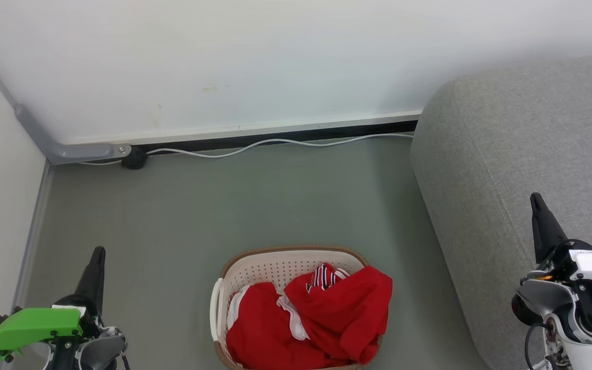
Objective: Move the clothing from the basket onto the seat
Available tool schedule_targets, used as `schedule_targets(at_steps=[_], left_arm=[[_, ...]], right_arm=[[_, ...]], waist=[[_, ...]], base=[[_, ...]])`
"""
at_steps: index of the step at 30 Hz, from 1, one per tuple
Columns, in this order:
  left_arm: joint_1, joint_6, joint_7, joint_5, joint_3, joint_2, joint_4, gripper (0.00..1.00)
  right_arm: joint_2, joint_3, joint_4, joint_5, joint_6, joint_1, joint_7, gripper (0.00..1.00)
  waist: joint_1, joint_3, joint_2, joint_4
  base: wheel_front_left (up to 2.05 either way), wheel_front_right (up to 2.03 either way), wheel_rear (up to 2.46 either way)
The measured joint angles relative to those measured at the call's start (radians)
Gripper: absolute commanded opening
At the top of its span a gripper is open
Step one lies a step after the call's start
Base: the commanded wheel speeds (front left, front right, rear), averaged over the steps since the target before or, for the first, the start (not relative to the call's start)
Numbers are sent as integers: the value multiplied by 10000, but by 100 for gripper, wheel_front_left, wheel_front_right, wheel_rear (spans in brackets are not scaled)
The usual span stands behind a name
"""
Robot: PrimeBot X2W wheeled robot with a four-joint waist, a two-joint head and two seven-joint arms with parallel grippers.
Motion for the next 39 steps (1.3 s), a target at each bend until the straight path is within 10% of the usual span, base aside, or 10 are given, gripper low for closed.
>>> schedule_targets(at_steps=[20,21,39], left_arm=[[0,0,27,0,2,-2,0,0],[10,4,27,0,-4,-6,33,100],[305,15,-159,33,-272,-140,343,100]], right_arm=[[0,0,0,0,0,0,0,0],[10,-2,35,-2,-12,4,2,100],[90,245,155,-374,-54,337,-146,100]], waist=[[0,0,0,0],[0,0,0,0],[1,-133,0,-62]], base=[[0,0,0],[0,0,0],[0,0,0]])
